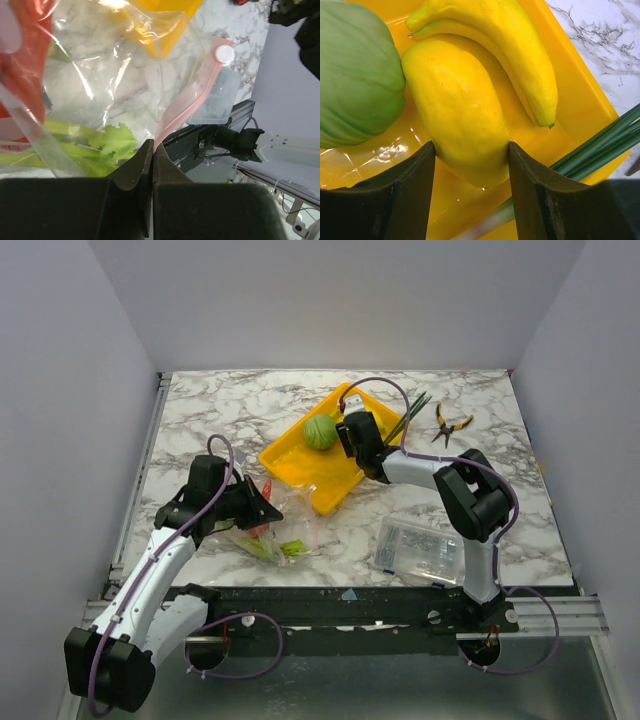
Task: Place the food in the zip-top bag and seal the zipper
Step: Pick up the fake fruit from the zipper food storage bag.
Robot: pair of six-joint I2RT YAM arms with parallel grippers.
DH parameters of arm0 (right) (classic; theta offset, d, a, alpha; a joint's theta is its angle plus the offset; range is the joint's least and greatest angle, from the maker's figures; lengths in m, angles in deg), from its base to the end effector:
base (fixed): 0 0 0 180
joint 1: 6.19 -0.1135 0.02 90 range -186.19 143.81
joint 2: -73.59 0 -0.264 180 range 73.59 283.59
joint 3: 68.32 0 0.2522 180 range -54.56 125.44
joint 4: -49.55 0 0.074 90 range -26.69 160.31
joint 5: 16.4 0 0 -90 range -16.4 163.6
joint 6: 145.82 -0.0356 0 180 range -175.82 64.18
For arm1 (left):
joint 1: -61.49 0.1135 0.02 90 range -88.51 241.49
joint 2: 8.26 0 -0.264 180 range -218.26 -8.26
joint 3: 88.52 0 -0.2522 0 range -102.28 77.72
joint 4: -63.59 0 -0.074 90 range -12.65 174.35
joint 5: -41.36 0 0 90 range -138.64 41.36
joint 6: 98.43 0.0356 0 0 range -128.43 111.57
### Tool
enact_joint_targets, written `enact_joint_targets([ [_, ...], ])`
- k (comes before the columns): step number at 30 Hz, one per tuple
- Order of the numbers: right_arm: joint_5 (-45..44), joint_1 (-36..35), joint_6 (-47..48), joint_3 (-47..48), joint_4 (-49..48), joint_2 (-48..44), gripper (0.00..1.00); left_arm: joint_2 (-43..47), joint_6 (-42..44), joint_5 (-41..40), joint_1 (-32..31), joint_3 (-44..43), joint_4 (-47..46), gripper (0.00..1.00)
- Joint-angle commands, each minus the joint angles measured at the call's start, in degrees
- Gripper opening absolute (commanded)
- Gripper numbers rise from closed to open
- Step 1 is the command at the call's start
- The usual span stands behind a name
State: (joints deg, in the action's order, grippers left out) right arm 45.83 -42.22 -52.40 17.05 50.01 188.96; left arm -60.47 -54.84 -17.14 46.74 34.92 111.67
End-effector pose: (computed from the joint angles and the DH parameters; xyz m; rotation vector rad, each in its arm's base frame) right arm 0.3676 0.2468 0.1725 -0.4128 1.9972 -0.1548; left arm 0.1743 -0.0651 0.2691 -0.3884 2.4634 -1.1394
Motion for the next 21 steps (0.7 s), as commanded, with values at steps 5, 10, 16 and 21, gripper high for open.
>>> enact_joint_targets([
  [5,1.30,0.06,-1.49,3.71,1.80,1.97,0.00,5.19,0.81,-3.74,-0.95,8.75,0.25,0.00],
  [10,1.92,0.09,-4.13,4.68,2.24,2.49,0.00,5.31,-0.46,-1.64,-1.39,9.54,-2.25,0.00],
  [16,4.76,0.17,-9.45,5.14,4.16,2.49,0.00,3.69,2.90,-1.74,-1.71,7.09,0.12,0.00],
  [21,5.55,0.17,-12.47,5.11,6.59,2.64,0.00,13.35,4.31,-5.52,-1.78,10.93,1.26,0.00],
])
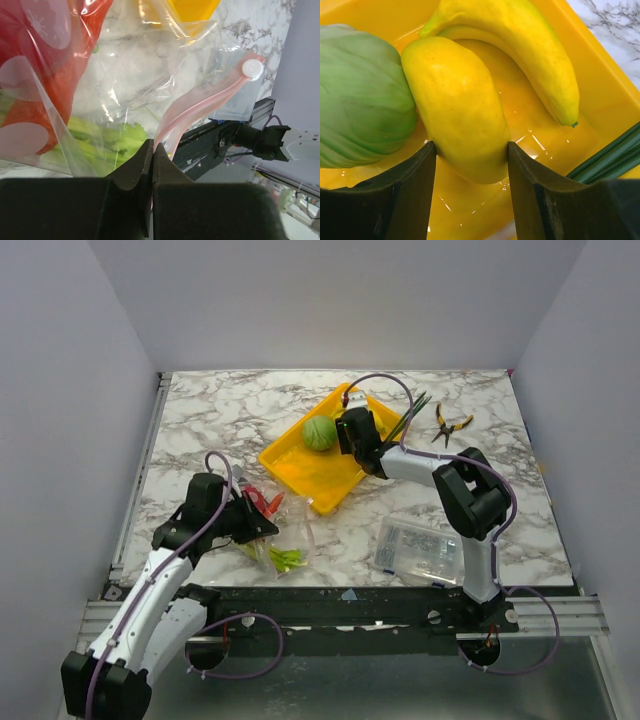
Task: Place the food in the zip-top bag and seal the zipper
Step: Pick up the fake fruit from the zipper food storage bag.
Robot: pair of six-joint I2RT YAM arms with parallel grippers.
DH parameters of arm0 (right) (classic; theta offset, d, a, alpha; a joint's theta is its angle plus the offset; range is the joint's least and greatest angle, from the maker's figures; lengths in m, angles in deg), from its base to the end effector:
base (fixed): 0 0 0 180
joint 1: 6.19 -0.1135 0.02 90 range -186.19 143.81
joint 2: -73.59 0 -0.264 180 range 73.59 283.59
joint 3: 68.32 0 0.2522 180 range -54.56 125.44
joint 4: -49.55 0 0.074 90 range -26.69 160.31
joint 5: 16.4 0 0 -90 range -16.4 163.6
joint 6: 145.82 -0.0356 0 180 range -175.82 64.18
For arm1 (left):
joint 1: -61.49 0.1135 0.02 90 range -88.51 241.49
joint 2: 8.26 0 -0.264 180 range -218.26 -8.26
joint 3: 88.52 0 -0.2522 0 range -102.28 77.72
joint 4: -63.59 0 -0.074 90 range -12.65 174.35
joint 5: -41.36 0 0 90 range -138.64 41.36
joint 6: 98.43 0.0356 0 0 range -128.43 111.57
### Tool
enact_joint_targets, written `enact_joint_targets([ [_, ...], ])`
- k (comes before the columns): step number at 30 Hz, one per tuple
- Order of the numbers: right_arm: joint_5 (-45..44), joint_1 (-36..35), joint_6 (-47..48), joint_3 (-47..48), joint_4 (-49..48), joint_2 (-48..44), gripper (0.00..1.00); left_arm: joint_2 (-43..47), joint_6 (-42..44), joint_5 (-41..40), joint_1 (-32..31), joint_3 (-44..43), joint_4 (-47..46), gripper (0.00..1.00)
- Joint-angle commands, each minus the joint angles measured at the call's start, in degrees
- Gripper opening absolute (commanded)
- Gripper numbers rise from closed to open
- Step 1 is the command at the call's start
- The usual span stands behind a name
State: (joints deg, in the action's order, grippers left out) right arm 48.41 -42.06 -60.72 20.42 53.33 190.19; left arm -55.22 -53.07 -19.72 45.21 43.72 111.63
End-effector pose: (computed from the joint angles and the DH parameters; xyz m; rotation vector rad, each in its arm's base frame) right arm 0.3748 0.2523 0.1760 -0.3008 2.0435 -0.0306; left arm 0.1520 -0.0623 0.2328 -0.3735 2.5245 -1.0683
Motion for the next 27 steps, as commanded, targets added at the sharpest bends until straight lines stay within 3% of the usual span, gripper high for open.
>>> enact_joint_targets([
  [1,2.93,0.02,-4.64,1.60,3.59,1.43,0.00,10.01,2.66,-2.33,-0.25,3.02,1.04,0.00],
  [7,8.52,0.77,-7.63,0.11,3.18,1.27,0.00,17.61,-1.77,-5.28,-3.85,6.73,3.02,0.00],
  [16,11.08,1.45,-7.24,0.20,2.07,0.60,0.00,8.75,1.26,-9.81,-3.94,-1.24,1.44,0.00],
  [22,12.09,2.74,-8.00,-0.95,1.98,-1.33,0.00,-0.07,4.21,-4.66,-3.94,-5.21,-4.01,0.00],
  [27,11.81,2.74,-8.30,-0.98,2.93,-2.85,0.00,-2.11,5.86,-2.07,-3.94,-4.94,-6.95,0.00],
])
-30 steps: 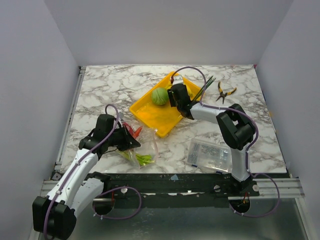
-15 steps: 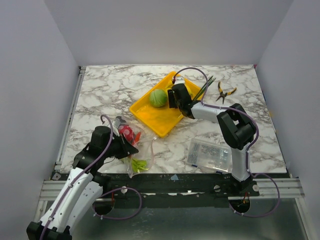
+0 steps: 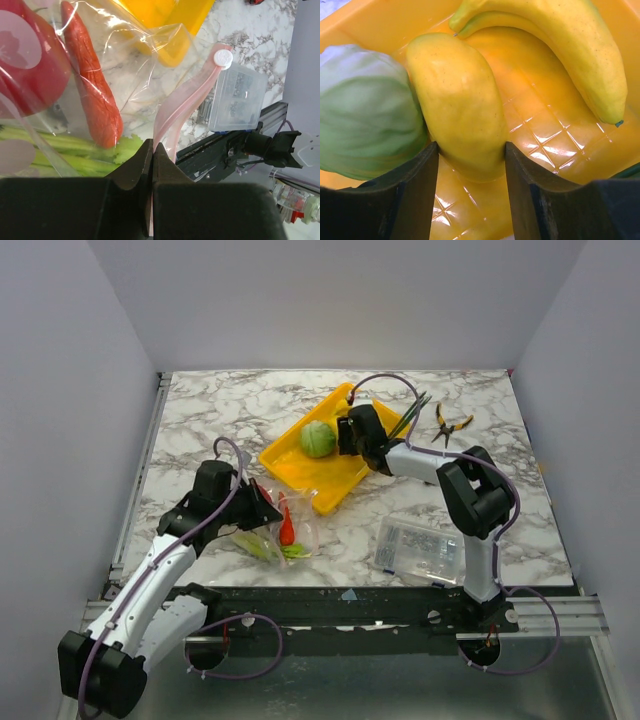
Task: Place the food in the zip-top bag and seal the zipper
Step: Pick up the fake fruit from the zipper food storage bag.
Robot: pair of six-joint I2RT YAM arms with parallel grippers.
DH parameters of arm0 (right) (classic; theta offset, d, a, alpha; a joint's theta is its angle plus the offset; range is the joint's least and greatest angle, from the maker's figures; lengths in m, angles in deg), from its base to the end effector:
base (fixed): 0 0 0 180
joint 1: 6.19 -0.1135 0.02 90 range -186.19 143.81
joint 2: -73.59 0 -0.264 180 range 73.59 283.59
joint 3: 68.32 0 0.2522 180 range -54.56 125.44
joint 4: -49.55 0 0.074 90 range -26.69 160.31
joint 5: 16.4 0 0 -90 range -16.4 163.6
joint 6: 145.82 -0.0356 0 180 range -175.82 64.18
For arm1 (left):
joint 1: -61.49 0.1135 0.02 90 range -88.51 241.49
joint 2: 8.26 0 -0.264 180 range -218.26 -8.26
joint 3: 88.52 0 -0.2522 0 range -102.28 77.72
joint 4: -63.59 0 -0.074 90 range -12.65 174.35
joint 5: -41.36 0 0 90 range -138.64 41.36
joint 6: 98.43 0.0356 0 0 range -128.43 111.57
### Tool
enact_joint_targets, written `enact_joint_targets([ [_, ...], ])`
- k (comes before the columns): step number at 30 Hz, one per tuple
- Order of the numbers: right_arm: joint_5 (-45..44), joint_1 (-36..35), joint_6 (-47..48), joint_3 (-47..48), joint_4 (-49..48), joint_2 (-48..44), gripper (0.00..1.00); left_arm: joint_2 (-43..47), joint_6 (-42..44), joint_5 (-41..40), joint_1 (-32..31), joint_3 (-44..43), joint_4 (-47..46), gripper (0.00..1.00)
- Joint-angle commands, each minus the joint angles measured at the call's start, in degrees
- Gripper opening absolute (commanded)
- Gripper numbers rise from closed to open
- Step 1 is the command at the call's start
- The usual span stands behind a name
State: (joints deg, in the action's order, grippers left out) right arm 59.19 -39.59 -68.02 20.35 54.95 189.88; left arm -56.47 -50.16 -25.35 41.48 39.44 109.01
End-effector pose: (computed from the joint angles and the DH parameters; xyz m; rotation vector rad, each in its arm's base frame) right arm 0.3817 0.2411 0.1742 -0.2480 2.1188 0.1996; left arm 0.1601 -0.0733 0.2564 -0.2369 2.4308 -0.9911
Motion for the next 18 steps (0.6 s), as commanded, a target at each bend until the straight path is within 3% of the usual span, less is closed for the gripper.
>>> enact_joint_targets([
  [1,0.81,0.27,-1.22,-0.70,1.77,-2.72,0.00,-1.13,3.59,4.05,-0.20,-0.71,-4.44,0.00],
  [18,-2.78,0.75,-5.25,2.15,11.02,-5.90,0.00,4.46,7.73,2.68,-0.20,-2.13,-1.54,0.00],
])
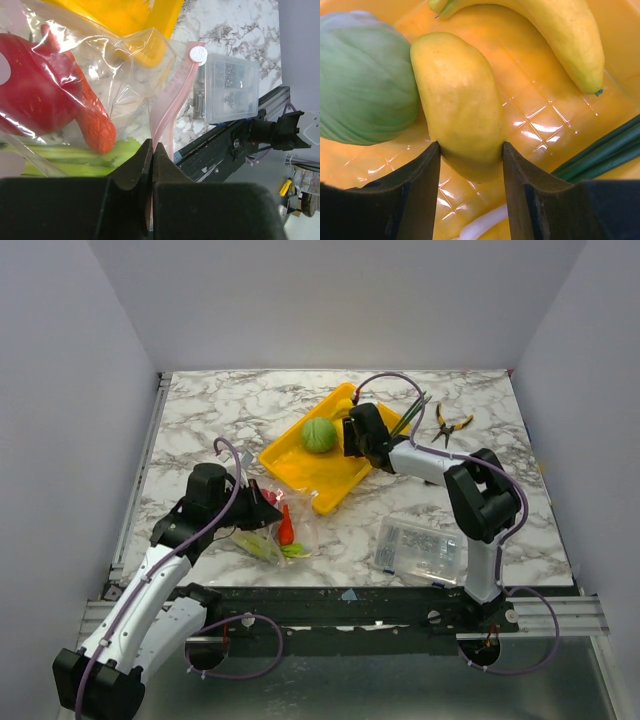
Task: Place the food in the zip-top bag and seal the zipper
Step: Pick up the fake fruit from the zipper food storage bag.
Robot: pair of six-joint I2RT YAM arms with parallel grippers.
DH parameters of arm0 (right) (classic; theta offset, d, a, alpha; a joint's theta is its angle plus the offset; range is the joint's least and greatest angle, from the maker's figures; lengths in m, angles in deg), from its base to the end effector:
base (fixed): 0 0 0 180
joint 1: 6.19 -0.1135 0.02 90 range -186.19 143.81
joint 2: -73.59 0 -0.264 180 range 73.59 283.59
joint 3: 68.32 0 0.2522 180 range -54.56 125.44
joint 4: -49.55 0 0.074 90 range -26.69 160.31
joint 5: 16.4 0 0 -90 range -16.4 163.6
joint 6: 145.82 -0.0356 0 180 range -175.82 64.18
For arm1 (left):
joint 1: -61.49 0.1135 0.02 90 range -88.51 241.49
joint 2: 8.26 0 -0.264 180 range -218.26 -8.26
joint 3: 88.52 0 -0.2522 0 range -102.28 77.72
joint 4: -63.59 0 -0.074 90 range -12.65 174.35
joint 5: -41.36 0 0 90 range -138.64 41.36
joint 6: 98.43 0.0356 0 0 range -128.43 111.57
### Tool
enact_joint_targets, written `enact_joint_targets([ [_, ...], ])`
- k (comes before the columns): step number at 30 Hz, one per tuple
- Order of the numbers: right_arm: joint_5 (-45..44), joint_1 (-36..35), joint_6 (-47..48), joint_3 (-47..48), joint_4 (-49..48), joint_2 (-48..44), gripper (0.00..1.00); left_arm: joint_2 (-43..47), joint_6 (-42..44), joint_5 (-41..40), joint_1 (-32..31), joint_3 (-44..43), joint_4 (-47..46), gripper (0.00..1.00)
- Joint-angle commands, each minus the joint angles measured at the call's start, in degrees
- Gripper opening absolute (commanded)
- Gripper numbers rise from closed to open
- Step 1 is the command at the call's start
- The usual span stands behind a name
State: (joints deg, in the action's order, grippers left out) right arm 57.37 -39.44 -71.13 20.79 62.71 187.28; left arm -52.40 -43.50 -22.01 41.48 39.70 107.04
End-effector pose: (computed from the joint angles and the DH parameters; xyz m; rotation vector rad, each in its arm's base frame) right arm 0.3742 0.2335 0.1841 -0.1909 2.1952 0.1577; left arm 0.1508 -0.0719 0.2690 -0.0253 2.3184 -1.0275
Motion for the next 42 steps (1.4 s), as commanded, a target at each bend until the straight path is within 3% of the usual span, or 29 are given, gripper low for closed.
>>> enact_joint_targets([
  [1,-0.14,0.79,-2.59,1.65,3.53,-3.85,0.00,0.29,1.06,-1.32,-0.18,-3.32,1.11,0.00],
  [7,2.07,1.57,-3.92,1.33,5.36,-7.84,0.00,-1.89,-1.11,-6.57,0.04,-9.78,5.81,0.00],
  [16,3.58,1.72,-5.16,1.83,7.82,-11.06,0.00,-3.80,-3.25,-7.67,1.40,-16.79,8.11,0.00],
  [28,7.82,1.72,-7.58,4.28,9.95,-12.41,0.00,0.41,-5.62,-12.52,6.68,-22.12,9.51,0.00],
  [37,15.70,1.77,-11.14,2.96,11.00,-18.20,0.00,-1.49,-1.58,-10.71,10.81,-28.99,10.27,0.00],
  [42,27.40,1.62,-14.89,-0.94,5.00,-24.69,0.00,-3.61,-1.69,-7.84,11.87,-30.82,9.27,0.00],
])
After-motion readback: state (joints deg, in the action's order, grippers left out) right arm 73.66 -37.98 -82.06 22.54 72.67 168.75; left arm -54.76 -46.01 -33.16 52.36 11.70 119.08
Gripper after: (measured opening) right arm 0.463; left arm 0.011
